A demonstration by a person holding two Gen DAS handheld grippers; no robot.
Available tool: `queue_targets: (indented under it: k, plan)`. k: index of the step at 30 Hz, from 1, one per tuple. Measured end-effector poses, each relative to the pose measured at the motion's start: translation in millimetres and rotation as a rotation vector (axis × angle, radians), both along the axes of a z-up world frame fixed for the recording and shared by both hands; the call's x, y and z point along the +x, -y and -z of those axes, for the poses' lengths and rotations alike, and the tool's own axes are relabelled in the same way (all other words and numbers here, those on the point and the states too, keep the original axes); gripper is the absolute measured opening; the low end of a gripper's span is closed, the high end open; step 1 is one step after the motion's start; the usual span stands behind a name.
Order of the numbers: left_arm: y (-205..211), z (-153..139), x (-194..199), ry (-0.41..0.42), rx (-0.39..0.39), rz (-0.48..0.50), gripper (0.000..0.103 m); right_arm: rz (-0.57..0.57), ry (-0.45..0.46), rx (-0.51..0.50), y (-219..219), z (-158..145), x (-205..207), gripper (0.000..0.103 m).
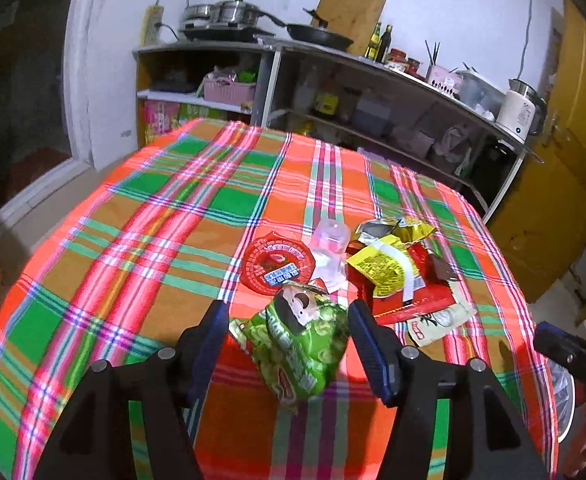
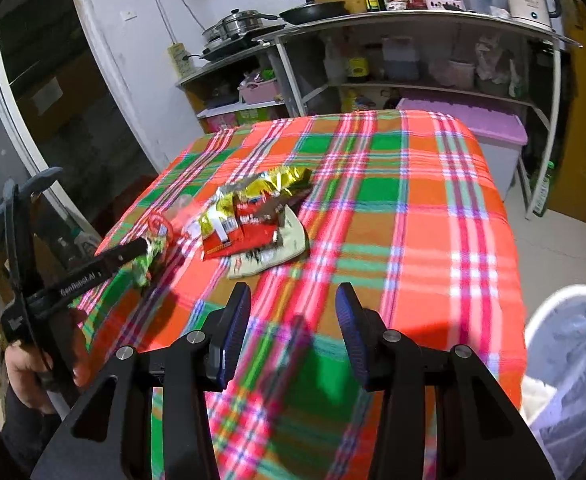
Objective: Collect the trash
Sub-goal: 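Grasp the green snack bag with the left tool while the right tool grasps a brown wrapper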
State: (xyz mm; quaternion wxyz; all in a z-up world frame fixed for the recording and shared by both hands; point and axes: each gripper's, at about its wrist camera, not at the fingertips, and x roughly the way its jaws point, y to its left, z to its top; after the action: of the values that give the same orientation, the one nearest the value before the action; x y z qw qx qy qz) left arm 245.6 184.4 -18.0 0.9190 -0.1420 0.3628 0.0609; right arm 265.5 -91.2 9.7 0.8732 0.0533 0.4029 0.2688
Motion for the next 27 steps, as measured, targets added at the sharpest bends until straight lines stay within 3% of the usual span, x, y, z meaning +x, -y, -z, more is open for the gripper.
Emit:
queue_targets:
  k: [9, 17, 24, 27]
  plan:
    - [1, 23, 21, -0.072, -0.065, 0.008, 0.062, 0.000, -0.036, 0.015, -35, 5, 54, 0.045]
    - [-1, 23, 19, -0.049, -0.099, 0.019, 0.062, -0.011, -0.095, 0.003, -70, 22, 100, 0.045]
    - [1, 19, 15, -0.030, -0.079, 0.031, 0.034, -0.014, -0.118, -0.045, -80, 35, 108, 0.028]
    - [4, 15, 12, -0.014, -0.063, 0.046, 0.034, -0.003, -0.121, -0.027, -73, 35, 107, 0.024]
